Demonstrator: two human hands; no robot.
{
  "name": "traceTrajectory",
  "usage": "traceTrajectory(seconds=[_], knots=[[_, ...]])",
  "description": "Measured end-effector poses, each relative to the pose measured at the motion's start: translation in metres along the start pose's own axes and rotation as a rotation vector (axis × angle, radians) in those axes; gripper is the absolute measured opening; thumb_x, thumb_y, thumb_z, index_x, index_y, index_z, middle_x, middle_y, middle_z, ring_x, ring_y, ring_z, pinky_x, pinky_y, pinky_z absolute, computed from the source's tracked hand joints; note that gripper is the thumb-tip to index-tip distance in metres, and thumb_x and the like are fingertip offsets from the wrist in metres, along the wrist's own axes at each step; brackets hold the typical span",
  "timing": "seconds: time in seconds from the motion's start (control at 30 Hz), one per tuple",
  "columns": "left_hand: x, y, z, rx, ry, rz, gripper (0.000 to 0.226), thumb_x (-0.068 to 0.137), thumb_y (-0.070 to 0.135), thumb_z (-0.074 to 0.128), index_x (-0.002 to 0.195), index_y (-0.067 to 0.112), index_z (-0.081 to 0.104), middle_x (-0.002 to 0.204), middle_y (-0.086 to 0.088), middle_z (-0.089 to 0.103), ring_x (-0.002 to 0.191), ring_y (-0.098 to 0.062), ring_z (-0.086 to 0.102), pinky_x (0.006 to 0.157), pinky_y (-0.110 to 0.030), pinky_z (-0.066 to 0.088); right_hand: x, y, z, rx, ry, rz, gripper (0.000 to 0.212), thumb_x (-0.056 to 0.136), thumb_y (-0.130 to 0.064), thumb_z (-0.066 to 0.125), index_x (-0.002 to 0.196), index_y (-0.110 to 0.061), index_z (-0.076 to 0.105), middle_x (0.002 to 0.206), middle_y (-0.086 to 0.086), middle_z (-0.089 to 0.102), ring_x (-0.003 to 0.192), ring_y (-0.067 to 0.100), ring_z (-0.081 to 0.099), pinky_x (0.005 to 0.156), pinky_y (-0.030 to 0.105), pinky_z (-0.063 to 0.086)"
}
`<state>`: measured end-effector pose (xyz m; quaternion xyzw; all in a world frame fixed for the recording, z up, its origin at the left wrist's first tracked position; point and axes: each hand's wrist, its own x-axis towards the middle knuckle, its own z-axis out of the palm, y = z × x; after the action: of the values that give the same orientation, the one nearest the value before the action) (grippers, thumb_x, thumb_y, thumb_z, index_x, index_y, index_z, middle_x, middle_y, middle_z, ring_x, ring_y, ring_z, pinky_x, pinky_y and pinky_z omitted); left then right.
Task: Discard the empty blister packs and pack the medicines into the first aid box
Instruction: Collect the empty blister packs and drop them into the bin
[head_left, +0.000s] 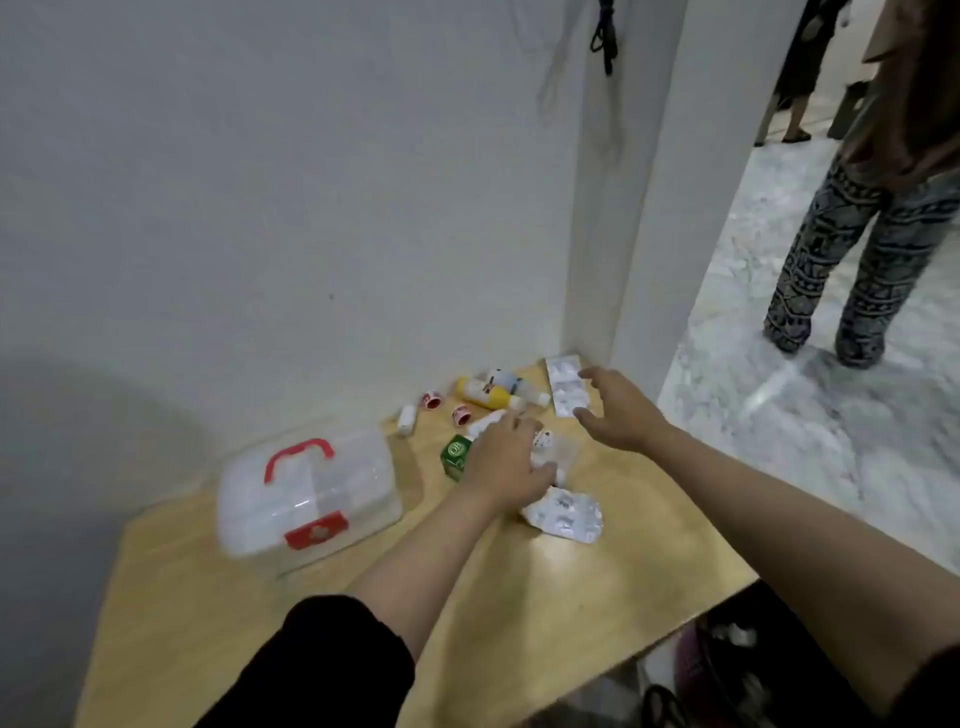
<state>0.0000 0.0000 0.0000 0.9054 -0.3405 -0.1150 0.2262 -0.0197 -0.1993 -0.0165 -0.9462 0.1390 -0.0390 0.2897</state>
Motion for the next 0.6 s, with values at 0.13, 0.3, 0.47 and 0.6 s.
traceTrajectory(seconds=[0.13,0.3,0.47,0.6], knots=[[0.01,-0.007,0.022,0.2,-0.079,-0.1,0.06,0.08,0.049,0.055,0.133,0.021,0.045,0.133,-0.005,0.049,0.126,-0.026,0.043,0.102,-0.045,0.029,-0.002,0.022,0.019,-0.015,-0.07,0.08,0.058,0.085,-0.03,0.06,0.137,-0.013,0.039,0.131,0.016,0.049,0.121,0.032,0.048,0.098,0.042,0.043],[0.025,-0.018,0.039,0.305,-0.19,-0.139,0.044,0.08,0.041,0.058,0.123,0.032,0.054,0.128,0.0,0.053,0.121,-0.027,0.039,0.096,-0.043,0.028,0.024,0.049,0.042,0.03,-0.062,0.165,0.055,0.086,-0.029,0.059,0.136,-0.015,0.042,0.128,0.019,0.05,0.121,0.036,0.046,0.1,0.043,0.039],[0.034,-0.026,0.043,0.269,-0.179,-0.146,0.038,0.079,0.031,0.059,0.117,0.037,0.061,0.115,0.006,0.06,0.111,-0.025,0.037,0.08,-0.039,0.022,0.061,0.062,0.066,0.029,0.014,0.241,0.05,0.087,-0.035,0.055,0.135,-0.023,0.046,0.128,0.02,0.055,0.119,0.04,0.048,0.099,0.044,0.039],[0.038,-0.033,0.044,0.172,-0.156,-0.176,0.034,0.078,0.038,0.063,0.112,0.036,0.064,0.112,0.007,0.064,0.109,-0.023,0.038,0.08,-0.038,0.02,0.073,0.058,0.078,-0.067,0.054,0.3,0.042,0.088,-0.04,0.052,0.13,-0.035,0.051,0.13,0.009,0.05,0.118,0.036,0.043,0.097,0.046,0.038]])
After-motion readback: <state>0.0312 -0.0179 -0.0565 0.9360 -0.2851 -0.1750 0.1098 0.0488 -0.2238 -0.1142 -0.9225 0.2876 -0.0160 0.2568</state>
